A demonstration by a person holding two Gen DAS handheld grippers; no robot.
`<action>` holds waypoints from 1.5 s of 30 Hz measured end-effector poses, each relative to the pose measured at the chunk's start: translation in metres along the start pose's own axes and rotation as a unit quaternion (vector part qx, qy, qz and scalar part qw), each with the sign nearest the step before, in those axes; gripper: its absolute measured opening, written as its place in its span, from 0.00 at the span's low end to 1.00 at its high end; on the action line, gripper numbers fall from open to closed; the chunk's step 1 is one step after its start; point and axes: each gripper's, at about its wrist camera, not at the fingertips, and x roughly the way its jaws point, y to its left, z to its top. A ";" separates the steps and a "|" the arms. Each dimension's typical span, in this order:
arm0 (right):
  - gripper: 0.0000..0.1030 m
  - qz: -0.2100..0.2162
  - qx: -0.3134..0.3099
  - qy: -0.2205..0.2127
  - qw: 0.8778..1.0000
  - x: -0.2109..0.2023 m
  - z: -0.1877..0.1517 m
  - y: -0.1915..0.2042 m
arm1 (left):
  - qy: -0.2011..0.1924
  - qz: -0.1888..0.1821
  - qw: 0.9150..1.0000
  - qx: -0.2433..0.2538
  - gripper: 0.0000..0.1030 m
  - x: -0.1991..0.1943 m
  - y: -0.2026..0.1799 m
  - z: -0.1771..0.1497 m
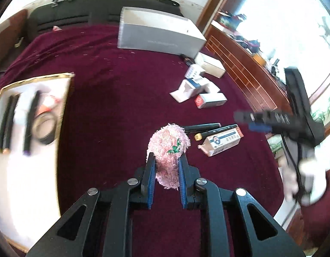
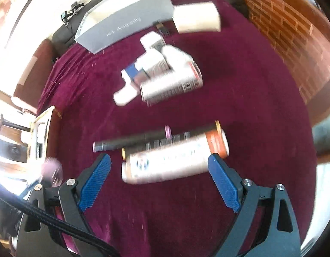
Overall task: Organize objects
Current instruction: 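Lift the pink toy with the left gripper while the right grasps a white red-striped box, then carry the pink toy and white box into the tray and open both grippers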
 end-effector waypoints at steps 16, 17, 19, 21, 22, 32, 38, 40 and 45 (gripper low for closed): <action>0.80 -0.024 0.158 0.048 0.986 0.062 0.074 -0.023 | -0.016 0.015 0.995 -0.092 0.16 -0.027 0.047 -0.035; 0.79 -0.030 0.174 0.049 0.983 0.066 0.076 -0.026 | -0.017 0.015 0.996 -0.092 0.16 -0.029 0.048 -0.035; 0.70 -0.033 0.196 0.049 0.979 0.073 0.079 -0.030 | -0.018 0.015 0.996 -0.088 0.16 -0.031 0.049 -0.036; 0.59 -0.032 0.212 0.052 0.975 0.081 0.083 -0.032 | -0.019 0.017 0.996 -0.086 0.16 -0.033 0.050 -0.038; 0.56 -0.024 0.221 0.048 0.974 0.084 0.085 -0.031 | -0.019 0.015 0.996 -0.087 0.16 -0.034 0.051 -0.038; 0.29 -0.062 0.173 0.039 0.982 0.088 0.085 -0.011 | -0.023 0.009 0.997 -0.077 0.16 -0.038 0.057 -0.036; 0.23 -0.016 0.159 0.033 0.987 0.059 0.065 -0.013 | -0.034 0.002 0.997 -0.067 0.16 -0.047 0.065 -0.031; 0.23 0.004 0.159 0.028 0.987 0.045 0.058 -0.013 | -0.035 -0.001 0.997 -0.068 0.16 -0.049 0.069 -0.030; 0.24 0.061 0.166 0.025 0.984 0.022 0.034 0.002 | -0.034 -0.004 0.997 -0.071 0.16 -0.054 0.082 -0.030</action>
